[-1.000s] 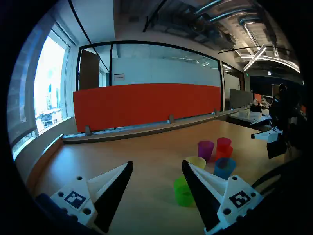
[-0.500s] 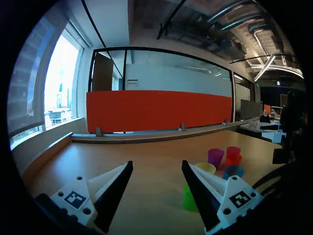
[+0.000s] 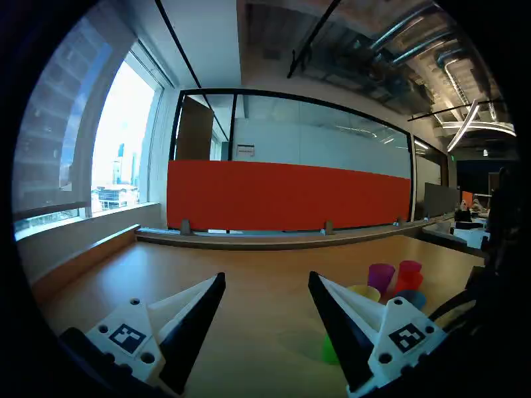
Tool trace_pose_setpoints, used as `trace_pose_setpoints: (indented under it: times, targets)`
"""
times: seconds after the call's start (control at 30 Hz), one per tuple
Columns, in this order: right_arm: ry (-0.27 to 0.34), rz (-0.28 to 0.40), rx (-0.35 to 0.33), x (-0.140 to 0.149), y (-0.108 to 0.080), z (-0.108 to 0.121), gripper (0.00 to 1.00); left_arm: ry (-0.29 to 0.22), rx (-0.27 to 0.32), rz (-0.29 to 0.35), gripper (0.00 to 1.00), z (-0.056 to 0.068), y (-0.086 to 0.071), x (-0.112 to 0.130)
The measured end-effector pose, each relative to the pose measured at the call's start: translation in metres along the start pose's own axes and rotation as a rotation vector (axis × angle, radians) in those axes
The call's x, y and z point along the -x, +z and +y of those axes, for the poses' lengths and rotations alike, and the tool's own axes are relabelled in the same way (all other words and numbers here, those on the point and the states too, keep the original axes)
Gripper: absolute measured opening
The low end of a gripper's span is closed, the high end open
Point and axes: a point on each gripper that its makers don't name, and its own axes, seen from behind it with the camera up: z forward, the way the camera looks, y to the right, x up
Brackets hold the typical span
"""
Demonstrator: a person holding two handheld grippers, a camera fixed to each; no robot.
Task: Pour water
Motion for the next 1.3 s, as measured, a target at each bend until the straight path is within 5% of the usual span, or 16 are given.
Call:
trace_pose_setpoints:
  times: [0.6, 1.3]
  targets:
    - [0.047, 0.017, 0.082, 0.012, 0.008, 0.009, 1.00, 0.016, -0.022, 0.014, 0.93, 0.001, 0.003, 0.017]
    - [0.041, -0.033, 0.094, 0.021, 0.012, 0.004, 1.00, 0.063, -0.188, 0.025, 0.93, -0.032, 0.002, 0.038]
